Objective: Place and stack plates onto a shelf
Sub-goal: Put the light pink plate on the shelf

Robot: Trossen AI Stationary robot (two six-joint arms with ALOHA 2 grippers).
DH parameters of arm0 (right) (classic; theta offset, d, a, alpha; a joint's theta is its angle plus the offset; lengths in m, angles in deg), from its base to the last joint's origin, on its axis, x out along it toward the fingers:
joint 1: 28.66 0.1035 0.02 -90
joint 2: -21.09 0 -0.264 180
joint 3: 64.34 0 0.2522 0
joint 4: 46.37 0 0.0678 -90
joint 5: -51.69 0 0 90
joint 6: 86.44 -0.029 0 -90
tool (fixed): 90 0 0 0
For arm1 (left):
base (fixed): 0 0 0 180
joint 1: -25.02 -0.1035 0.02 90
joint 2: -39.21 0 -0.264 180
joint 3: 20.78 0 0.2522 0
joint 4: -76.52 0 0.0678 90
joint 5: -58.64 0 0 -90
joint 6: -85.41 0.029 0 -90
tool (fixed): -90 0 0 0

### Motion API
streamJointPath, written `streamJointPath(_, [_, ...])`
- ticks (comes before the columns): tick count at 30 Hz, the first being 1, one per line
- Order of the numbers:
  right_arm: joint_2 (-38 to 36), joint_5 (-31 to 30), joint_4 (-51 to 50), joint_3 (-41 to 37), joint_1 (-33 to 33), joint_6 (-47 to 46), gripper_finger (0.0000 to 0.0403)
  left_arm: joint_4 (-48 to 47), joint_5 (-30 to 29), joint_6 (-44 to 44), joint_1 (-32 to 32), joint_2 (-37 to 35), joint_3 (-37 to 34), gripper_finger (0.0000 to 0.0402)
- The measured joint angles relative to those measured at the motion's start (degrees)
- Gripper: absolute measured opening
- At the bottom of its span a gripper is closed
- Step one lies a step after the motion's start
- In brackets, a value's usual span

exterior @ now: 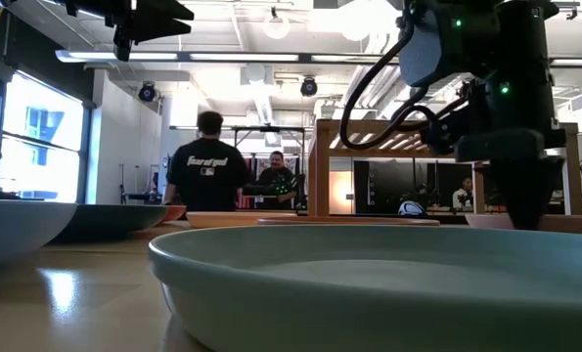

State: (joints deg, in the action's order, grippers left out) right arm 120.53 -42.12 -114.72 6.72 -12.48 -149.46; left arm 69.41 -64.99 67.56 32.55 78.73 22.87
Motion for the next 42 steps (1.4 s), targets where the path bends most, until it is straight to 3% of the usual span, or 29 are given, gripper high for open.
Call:
streamJointPath(9, [0.0,0.5,-0.4,0.0,0.0,-0.1,0.0005,0.0,0.0,0.0,0.0,0.0,0.0,0.0102])
streamJointPath(18, [0.0,4.8,-0.8,1.1,0.0,-1.5,0.0002,0.0,0.0,0.0,0.0,0.0,0.0,0.0102])
streamJointPath(42, [0.0,2.5,-16.6,24.3,2.3,-1.5,0.0000,0.0,0.0,0.0,0.0,0.0,0.0,0.0102])
